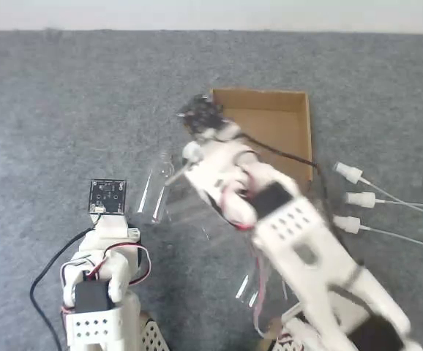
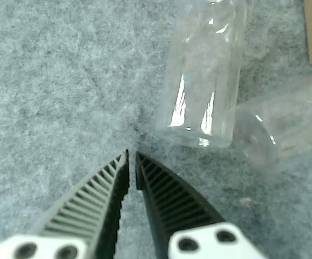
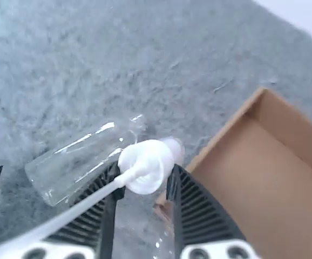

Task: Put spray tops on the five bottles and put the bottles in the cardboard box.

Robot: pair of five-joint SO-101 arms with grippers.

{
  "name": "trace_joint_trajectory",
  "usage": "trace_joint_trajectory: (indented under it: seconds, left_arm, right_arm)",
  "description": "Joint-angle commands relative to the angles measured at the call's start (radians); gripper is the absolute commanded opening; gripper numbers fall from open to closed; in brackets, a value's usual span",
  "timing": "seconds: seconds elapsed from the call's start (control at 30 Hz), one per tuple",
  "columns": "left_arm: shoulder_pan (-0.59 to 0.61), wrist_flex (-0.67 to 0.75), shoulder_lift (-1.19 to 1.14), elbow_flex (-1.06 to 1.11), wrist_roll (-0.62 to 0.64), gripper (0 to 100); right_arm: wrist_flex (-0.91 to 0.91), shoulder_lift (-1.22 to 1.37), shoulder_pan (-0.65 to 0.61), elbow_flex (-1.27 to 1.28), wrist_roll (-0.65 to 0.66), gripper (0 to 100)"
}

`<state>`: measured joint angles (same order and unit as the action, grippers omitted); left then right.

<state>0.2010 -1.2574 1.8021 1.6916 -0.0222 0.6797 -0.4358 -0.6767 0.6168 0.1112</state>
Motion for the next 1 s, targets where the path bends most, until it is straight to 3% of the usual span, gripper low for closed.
trace_joint_trajectory:
  seconds: [0.0, 0.27, 0.47, 0.57, 0.97]
  left_arm:
    - [-0.003, -0.005, 0.018, -0.007, 0.005, 1]
    - [-0.003, -0.005, 0.018, -0.007, 0.005, 1]
    - [-0.003, -0.005, 0.018, -0.007, 0.005, 1]
    - [-0.003, -0.005, 0.018, -0.007, 0.005, 1]
    - [-0.003, -0.005, 0.018, -0.007, 0.005, 1]
  right_arm:
    - [-0.182, 0.214, -0.015, -0.100, 0.011, 0.6]
    - [-0.268, 0.440, -0.025, -0.160, 0.098, 1.0]
    - [-0.259, 0.458, -0.054, -0.158, 0.101, 21.4]
    - [-0.211, 0.455, -0.074, -0.164, 0.104, 27.2]
    - [0.191, 0.398, -0.085, -0.402, 0.104, 27.8]
